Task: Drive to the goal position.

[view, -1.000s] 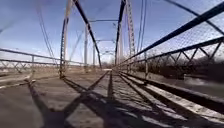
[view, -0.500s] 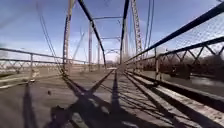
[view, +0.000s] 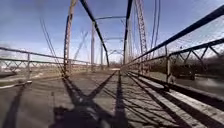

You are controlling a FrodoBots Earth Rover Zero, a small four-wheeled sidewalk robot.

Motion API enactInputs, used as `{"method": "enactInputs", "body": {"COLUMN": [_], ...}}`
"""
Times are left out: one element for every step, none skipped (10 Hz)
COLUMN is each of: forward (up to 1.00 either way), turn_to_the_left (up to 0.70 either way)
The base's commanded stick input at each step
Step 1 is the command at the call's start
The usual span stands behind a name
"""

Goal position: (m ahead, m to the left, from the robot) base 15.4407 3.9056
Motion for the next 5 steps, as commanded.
{"method": "enactInputs", "body": {"forward": [1.00,1.00,1.00,1.00,1.00], "turn_to_the_left": [0.00,0.00,0.00,0.00,0.00]}}
